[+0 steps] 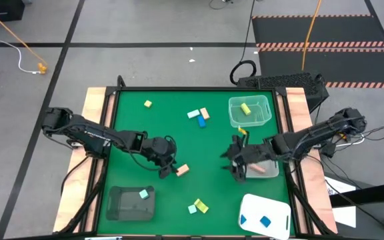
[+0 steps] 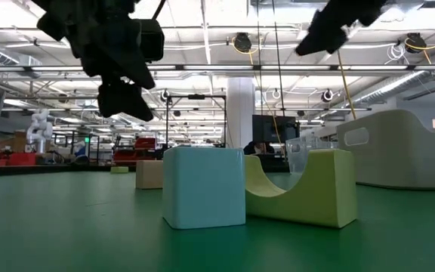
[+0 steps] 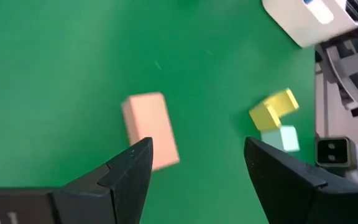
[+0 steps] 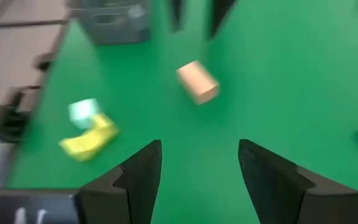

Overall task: Sort & place blocks by color
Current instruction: Put the bottom pink block into the gray bin

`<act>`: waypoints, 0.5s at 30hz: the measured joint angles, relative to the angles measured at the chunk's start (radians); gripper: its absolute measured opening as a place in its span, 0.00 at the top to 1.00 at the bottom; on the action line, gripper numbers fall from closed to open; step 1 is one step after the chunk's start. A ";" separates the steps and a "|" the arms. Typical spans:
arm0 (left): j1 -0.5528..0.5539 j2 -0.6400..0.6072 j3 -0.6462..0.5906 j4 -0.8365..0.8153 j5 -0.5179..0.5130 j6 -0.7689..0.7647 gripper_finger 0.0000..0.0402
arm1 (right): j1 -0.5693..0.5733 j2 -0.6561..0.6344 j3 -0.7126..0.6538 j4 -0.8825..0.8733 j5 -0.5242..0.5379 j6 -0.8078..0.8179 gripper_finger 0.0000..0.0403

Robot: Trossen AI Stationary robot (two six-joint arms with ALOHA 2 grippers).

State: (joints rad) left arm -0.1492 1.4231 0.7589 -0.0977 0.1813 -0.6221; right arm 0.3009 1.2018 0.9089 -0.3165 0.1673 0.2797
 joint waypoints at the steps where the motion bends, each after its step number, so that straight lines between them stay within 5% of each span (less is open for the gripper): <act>1: -0.010 0.000 0.000 -0.004 -0.004 -0.003 0.37 | -0.021 0.006 0.000 0.010 0.014 -0.042 0.50; 7: -0.070 0.000 0.000 -0.006 -0.086 0.018 0.37 | -0.142 0.087 0.000 0.140 0.021 -0.202 0.50; 15: -0.131 -0.041 0.000 -0.069 -0.223 0.144 0.37 | -0.226 0.313 0.000 0.573 0.014 -0.232 0.50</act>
State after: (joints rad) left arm -0.2797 1.3826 0.7589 -0.1667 -0.0416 -0.4780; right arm 0.0752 1.5146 0.9089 0.2560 0.1812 0.0473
